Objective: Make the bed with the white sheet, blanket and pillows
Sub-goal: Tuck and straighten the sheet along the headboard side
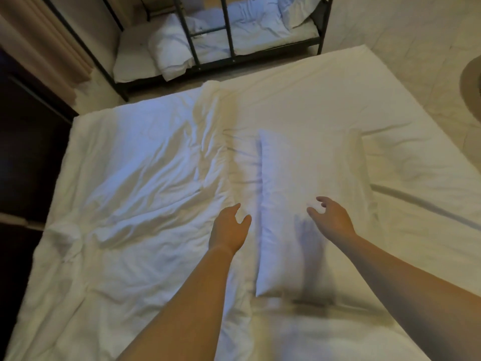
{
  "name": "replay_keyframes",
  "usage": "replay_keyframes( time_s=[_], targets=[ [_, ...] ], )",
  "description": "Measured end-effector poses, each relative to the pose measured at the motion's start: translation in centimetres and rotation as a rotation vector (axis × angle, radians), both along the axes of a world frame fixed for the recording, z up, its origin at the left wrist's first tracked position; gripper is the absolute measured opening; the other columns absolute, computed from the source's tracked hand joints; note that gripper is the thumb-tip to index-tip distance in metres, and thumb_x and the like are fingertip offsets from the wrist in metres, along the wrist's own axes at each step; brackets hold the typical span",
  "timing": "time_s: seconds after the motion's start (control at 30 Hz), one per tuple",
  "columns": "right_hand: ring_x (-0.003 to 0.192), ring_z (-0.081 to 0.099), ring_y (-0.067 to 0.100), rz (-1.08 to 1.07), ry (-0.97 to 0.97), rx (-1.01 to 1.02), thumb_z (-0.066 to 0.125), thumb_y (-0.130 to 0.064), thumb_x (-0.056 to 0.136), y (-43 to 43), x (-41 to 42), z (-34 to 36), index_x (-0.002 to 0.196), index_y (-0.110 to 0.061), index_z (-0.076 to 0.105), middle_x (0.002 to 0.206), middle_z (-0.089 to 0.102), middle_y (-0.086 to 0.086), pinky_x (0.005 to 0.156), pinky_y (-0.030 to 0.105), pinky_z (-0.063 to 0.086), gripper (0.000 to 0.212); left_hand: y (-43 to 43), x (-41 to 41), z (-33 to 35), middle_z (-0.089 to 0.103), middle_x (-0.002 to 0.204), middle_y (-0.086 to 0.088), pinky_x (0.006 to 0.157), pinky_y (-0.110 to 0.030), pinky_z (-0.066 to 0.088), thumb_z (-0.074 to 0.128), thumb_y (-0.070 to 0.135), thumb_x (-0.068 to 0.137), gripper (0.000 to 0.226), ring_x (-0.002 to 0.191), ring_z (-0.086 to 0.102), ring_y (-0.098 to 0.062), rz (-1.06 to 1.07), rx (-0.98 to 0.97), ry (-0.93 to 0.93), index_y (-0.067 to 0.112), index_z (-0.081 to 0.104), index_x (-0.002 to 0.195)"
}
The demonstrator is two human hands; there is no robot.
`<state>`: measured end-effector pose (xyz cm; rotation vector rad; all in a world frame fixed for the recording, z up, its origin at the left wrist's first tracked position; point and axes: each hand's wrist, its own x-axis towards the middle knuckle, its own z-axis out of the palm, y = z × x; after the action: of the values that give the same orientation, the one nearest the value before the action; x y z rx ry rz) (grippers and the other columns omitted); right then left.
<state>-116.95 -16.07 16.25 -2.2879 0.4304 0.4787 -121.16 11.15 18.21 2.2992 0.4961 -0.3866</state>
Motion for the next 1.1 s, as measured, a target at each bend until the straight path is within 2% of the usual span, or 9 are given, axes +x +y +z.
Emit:
replay_keyframes(
  time_s=[0.07, 0.17, 0.27, 0.43, 0.6, 0.77, 0.93, 1.1],
  targets=[
    [0.127, 0.055, 0.029, 0.037, -0.01, 0.009, 0.061, -0.043, 0.096, 1.9, -0.8, 0.5, 0.147, -0.02, 0.049, 0.145, 0.055, 0.009, 0.101, 0.04, 0.045, 0.057, 2.2, -1.5, 0.7, 0.038, 0.159, 0.008, 0.117, -0.038, 0.037, 0.057, 0.05, 0.098, 0.061, 0.146, 0.037, -0.015, 0.04, 0.007, 0.004, 0.032, 0.041, 0.154],
    [0.127, 0.055, 0.03, 0.091, -0.008, 0.034, 0.061, -0.044, 0.097, 4.9, -2.0, 1.0, 0.148, -0.019, 0.047, 0.147, 0.053, 0.01, 0.099, 0.042, 0.047, 0.059, 5.6, -4.0, 1.9, 0.037, 0.159, 0.01, 0.111, -0.041, 0.044, 0.056, 0.052, 0.098, 0.06, 0.144, 0.04, -0.015, 0.094, 0.019, -0.002, 0.035, 0.041, 0.154],
    [0.129, 0.053, 0.031, 0.152, 0.013, 0.067, 0.061, -0.043, 0.098, 8.5, -3.7, 1.3, 0.15, -0.018, 0.044, 0.148, 0.051, 0.01, 0.099, 0.044, 0.047, 0.06, 9.2, -6.9, 3.2, 0.038, 0.158, 0.009, 0.111, -0.035, 0.038, 0.055, 0.05, 0.099, 0.058, 0.144, 0.039, -0.015, 0.138, 0.05, -0.011, 0.033, 0.042, 0.153],
    [0.128, 0.053, 0.032, 0.229, 0.028, 0.076, 0.06, -0.042, 0.098, 15.6, -7.2, 2.3, 0.15, -0.02, 0.045, 0.147, 0.051, 0.011, 0.101, 0.044, 0.045, 0.059, 16.6, -11.9, 5.1, 0.038, 0.159, 0.004, 0.116, -0.04, 0.039, 0.053, 0.05, 0.101, 0.058, 0.145, 0.039, -0.019, 0.21, 0.083, 0.008, 0.03, 0.042, 0.154],
    [0.126, 0.056, 0.032, 0.271, 0.029, 0.073, 0.062, -0.041, 0.096, 24.0, -10.3, 2.2, 0.149, -0.019, 0.046, 0.145, 0.053, 0.012, 0.098, 0.042, 0.044, 0.059, 26.0, -16.3, 5.3, 0.038, 0.159, 0.0, 0.116, -0.039, 0.036, 0.053, 0.045, 0.102, 0.057, 0.145, 0.039, -0.022, 0.283, 0.097, 0.025, 0.027, 0.042, 0.155],
    [0.124, 0.057, 0.03, 0.29, 0.035, 0.073, 0.063, -0.04, 0.096, 33.3, -13.0, 0.3, 0.149, -0.021, 0.047, 0.143, 0.055, 0.011, 0.098, 0.039, 0.043, 0.058, 37.7, -18.8, 2.5, 0.04, 0.158, -0.006, 0.116, -0.04, 0.036, 0.053, 0.044, 0.102, 0.058, 0.144, 0.041, -0.026, 0.301, 0.132, 0.075, 0.022, 0.043, 0.154],
    [0.119, 0.06, 0.026, 0.275, 0.062, 0.034, 0.062, -0.044, 0.096, 44.7, -15.5, -4.4, 0.149, -0.025, 0.046, 0.144, 0.055, 0.006, 0.096, 0.04, 0.047, 0.058, 51.3, -19.2, -2.6, 0.045, 0.154, -0.011, 0.115, -0.042, 0.039, 0.057, 0.04, 0.1, 0.057, 0.14, 0.044, -0.03, 0.296, 0.113, 0.102, 0.018, 0.046, 0.152],
    [0.119, 0.06, 0.028, 0.253, 0.093, 0.007, 0.064, -0.042, 0.095, 56.3, -18.0, -9.9, 0.148, -0.023, 0.048, 0.142, 0.057, 0.008, 0.1, 0.04, 0.047, 0.058, 64.0, -19.5, -7.9, 0.059, 0.138, -0.016, 0.104, -0.04, 0.048, 0.056, 0.044, 0.096, 0.054, 0.126, 0.056, -0.036, 0.276, 0.096, 0.145, 0.015, 0.058, 0.141]
  ],
)
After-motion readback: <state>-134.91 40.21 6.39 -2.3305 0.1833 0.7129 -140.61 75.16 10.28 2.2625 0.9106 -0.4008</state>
